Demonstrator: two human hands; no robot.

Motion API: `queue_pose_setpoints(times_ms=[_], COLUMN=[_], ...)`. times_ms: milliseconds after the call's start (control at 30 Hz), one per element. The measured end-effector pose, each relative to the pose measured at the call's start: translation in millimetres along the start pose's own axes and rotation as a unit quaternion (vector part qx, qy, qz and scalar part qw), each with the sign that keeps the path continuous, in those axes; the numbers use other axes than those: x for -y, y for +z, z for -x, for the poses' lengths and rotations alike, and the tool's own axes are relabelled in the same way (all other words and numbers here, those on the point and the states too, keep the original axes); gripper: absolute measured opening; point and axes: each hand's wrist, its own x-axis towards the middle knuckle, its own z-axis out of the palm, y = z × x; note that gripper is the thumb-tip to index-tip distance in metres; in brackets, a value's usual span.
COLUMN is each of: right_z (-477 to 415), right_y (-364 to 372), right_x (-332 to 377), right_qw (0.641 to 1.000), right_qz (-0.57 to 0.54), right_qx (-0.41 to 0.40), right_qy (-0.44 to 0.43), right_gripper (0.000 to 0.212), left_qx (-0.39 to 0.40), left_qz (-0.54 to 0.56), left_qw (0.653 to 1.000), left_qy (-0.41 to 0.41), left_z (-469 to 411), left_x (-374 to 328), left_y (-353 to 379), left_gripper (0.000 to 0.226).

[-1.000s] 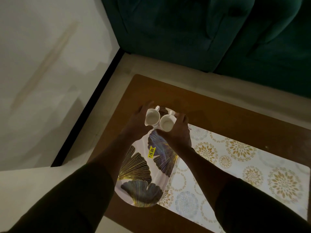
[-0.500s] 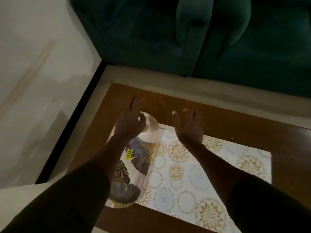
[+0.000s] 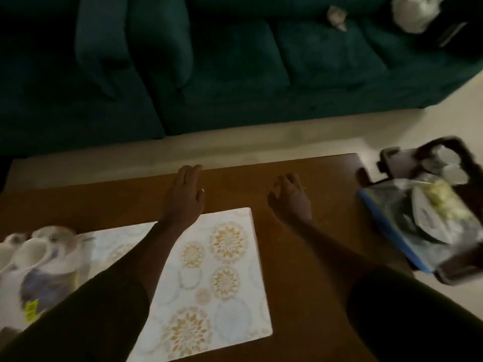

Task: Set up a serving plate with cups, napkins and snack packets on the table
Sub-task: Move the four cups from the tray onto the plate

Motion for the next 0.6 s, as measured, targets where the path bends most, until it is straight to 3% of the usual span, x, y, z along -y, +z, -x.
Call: queue_pose_setpoints(times_ms=[300,467,600], right_z=[-12,-15,-23], right_y=[-119,-165,-186], right_x=[-187,-272,-342], right_qw=[0.991,0.974,0.942], right_qz=[-0.001,-0.034,-0.089], right_qx=[-0.059,-0.139,-0.189], right_qy=[0.118,0.176,0.263], right_gripper=[0.028,0.021,0.031], left_qx=[0.130,0.136,0.120], left_qz=[0.053,0.057,0.088], left_qw=[0.989,0.986,0.982], left_qy=[0.041,0.078,0.119], left_z=[-49,-72,-94], left_x=[-194,-284,-346], left_y=[112,161,203], left_gripper=[0.070,0.069,0.061])
